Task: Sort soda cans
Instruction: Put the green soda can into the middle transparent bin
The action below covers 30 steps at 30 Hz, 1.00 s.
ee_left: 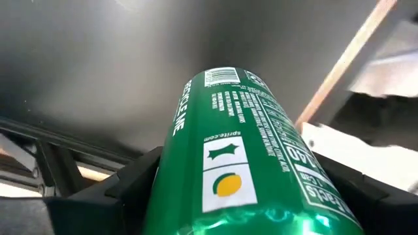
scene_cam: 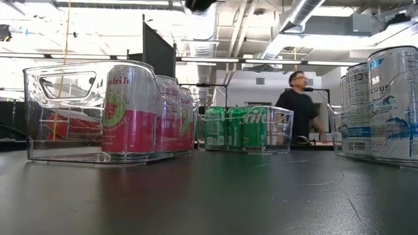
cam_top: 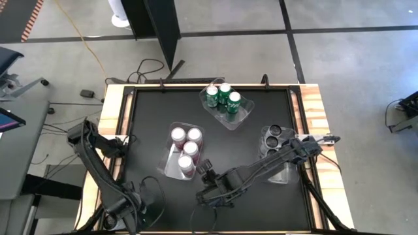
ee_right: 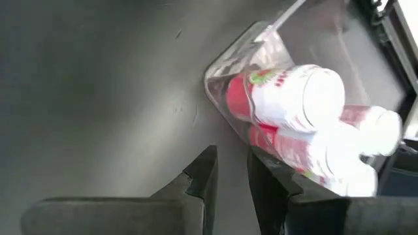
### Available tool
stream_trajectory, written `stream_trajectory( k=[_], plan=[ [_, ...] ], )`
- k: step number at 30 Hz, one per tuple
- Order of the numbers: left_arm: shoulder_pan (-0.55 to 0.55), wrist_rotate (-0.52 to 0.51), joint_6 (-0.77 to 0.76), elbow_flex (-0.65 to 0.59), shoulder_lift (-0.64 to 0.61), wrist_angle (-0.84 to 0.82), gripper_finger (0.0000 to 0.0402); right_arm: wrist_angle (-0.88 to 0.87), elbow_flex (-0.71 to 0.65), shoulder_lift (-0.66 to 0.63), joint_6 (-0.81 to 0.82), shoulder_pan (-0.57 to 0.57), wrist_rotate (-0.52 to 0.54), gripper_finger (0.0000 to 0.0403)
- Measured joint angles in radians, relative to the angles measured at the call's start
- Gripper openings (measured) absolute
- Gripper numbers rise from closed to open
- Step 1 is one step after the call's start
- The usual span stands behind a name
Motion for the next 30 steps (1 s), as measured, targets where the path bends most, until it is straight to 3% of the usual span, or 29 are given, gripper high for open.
stream_trajectory(
  k=[4, 10, 15, 18, 23, 30],
  plan=[
    [0.025, -0.048, 0.007, 0.088, -0.034, -0.126, 0.0298, -0.058, 0.0, -0.065, 0.022, 0.018, 0.003, 0.0103],
    [0.114, -0.231, 0.094, 0.311, -0.055, -0.375, 0.0298, -0.089, 0.0, -0.174, 0.085, 0.055, 0.038, 0.0103],
    [0.292, -0.405, 0.337, 0.447, -0.063, -0.375, 0.0298, -0.09, 0.0, -0.262, 0.12, 0.103, 0.08, 0.0097],
    [0.438, -0.448, 0.511, 0.494, -0.063, -0.38, 0.0298, -0.106, 0.0, -0.317, 0.169, 0.132, 0.108, 0.0088],
    [0.713, -0.433, 0.792, 0.541, -0.063, -0.293, 0.0298, -0.194, 0.0, -0.386, 0.284, 0.201, 0.195, 0.0069],
    [1.095, -0.185, 1.07, 0.545, -0.025, -0.045, 0.0298, -0.325, 0.0, -0.42, 0.476, 0.339, 0.3, 0.006]
  ],
)
